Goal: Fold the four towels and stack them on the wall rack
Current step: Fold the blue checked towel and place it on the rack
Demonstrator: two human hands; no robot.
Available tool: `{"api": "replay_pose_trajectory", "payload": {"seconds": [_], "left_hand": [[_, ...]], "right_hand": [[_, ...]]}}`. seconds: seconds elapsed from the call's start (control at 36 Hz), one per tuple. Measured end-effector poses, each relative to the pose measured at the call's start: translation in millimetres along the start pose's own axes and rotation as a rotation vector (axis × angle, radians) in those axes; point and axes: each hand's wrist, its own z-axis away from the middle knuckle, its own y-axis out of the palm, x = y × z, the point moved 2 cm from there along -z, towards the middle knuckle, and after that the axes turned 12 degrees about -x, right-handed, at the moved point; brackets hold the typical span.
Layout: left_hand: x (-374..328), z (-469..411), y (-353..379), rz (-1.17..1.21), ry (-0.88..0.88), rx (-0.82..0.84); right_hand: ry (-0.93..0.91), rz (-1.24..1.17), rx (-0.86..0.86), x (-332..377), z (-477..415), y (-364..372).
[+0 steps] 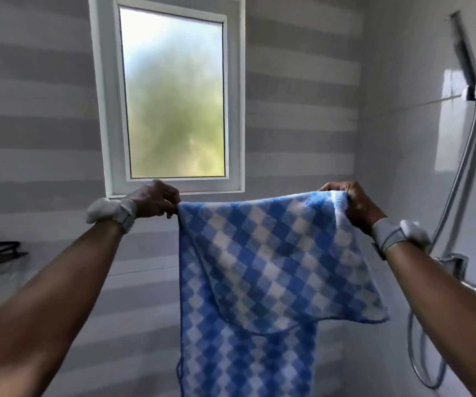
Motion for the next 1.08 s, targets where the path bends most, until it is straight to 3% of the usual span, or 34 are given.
{"api": "replay_pose_trajectory", "payload": {"seconds": [0.14,0.31,0.36,0.44,0.5,0.53,0.61,0.67,0.72,0.78,0.86,0.92,0.97,1.03,1.08], "left_hand": [[5,1,8,0.222,-0.163,0.041],[-6,-6,4,0.492,0.024,-0.446],[-14,-4,3,0.435,0.018,-0.357],[-3,6,15,0.01,-0.01,-0.044],[3,5,11,-0.172,0.049,-0.005],[4,5,10,-0.145,0.063,-0.022],[-1,4,-2,0.285,0.017,-0.284],[-1,8,-1,0.415,-0.028,-0.277],[8,16,13,0.248,-0.083,-0.041],[22,20,24,0.078,-0.05,0.097],[30,19,23,0.058,0.041,-0.117],[29,20,19,0.138,0.062,-0.285],[27,18,21,0.155,0.09,-0.215],[34,20,24,0.104,0.091,-0.073],[39,16,21,0.098,0.053,-0.098]], "right_hand": [[-0.006,0.074,0.12,2,0,2],[-0.168,-0.041,-0.166,26,-9,-17],[-0.185,-0.01,-0.12,31,-10,-17],[-0.066,0.065,-0.02,8,0,3],[0.01,0.062,0.076,-2,1,4],[-0.006,0.02,0.1,-3,3,5],[-0.093,-0.14,-0.138,3,1,-2],[-0.214,-0.088,-0.128,11,4,4],[-0.283,0.049,0.05,7,8,15],[-0.158,0.046,0.153,-1,9,22],[-0.007,-0.164,-0.005,-2,4,24],[-0.016,-0.211,-0.145,-3,2,18],[-0.092,-0.058,-0.099,-5,1,17],[-0.027,0.078,0.069,-15,3,29],[0.039,0.119,0.058,-18,4,29]]}}
